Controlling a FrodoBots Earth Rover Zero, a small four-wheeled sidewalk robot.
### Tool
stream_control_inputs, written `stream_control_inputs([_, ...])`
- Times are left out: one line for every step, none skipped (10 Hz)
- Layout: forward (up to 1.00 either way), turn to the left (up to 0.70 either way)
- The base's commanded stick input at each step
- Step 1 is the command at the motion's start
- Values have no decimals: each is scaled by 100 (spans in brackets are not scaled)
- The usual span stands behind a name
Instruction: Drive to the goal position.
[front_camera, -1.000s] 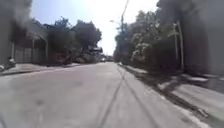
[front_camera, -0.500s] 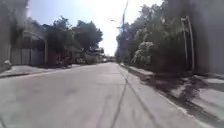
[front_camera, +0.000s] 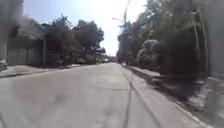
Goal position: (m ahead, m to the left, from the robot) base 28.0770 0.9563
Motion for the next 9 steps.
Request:
stream_control_inputs([100, 0])
stream_control_inputs([100, -1])
stream_control_inputs([100, -40])
stream_control_inputs([100, -40])
stream_control_inputs([100, -40])
stream_control_inputs([100, 0])
stream_control_inputs([100, 0])
stream_control_inputs([100, 0])
stream_control_inputs([100, 0])
